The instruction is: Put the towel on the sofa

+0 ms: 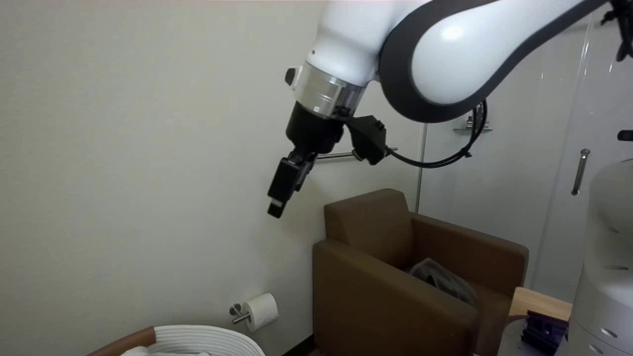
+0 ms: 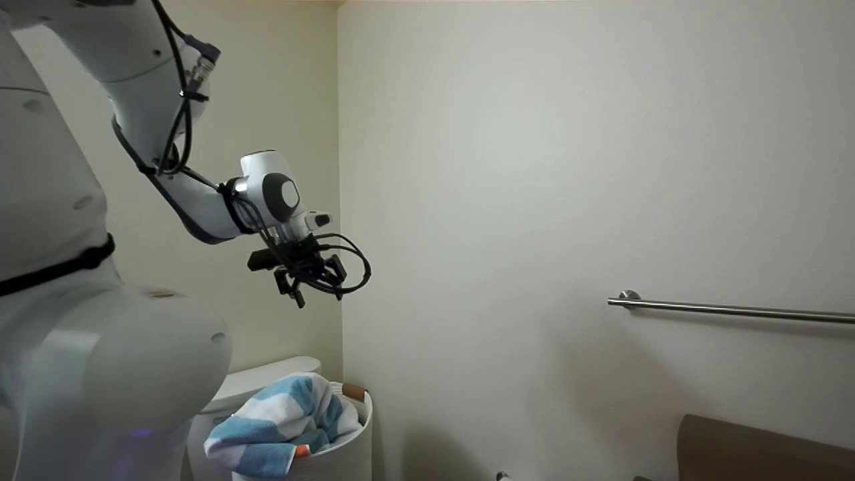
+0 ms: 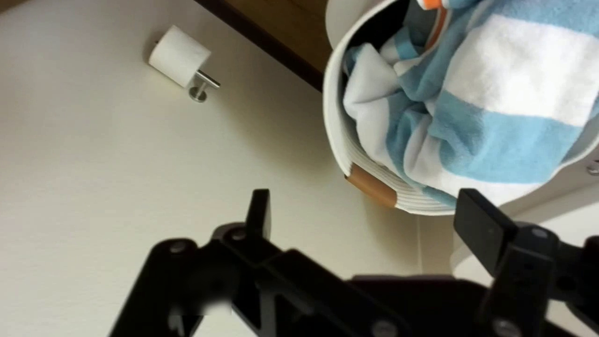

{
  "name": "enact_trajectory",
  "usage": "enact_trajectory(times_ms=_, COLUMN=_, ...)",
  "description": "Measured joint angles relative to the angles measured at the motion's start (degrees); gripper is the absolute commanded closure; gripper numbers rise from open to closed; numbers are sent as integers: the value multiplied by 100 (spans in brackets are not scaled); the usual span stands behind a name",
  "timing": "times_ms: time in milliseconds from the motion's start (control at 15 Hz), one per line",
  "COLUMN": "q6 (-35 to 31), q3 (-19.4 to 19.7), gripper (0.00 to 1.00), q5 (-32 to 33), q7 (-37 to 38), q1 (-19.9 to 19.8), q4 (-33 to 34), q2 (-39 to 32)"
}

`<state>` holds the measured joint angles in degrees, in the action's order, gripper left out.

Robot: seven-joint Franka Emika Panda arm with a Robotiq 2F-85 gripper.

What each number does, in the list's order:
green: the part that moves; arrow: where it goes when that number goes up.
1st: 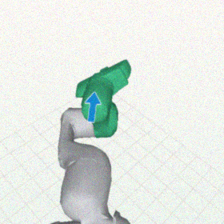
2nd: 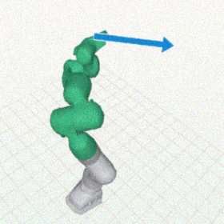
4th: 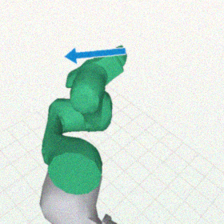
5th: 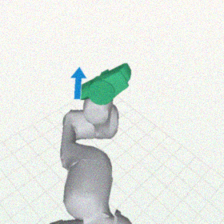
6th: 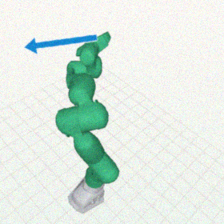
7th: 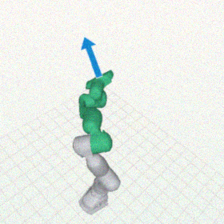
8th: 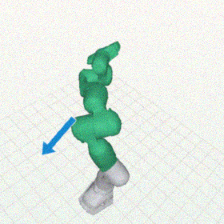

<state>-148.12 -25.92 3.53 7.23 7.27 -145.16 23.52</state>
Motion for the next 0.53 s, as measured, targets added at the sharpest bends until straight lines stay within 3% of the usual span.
enact_trajectory(times_ms=333, q6=-202, q3=-274, gripper=0, q5=-487, q7=-657, q1=185, q4=1235, q2=-1902)
enact_trajectory(times_ms=533, q6=110, q3=-150, gripper=0, q5=18, q7=-702, q1=684, q4=2087, q2=-3056)
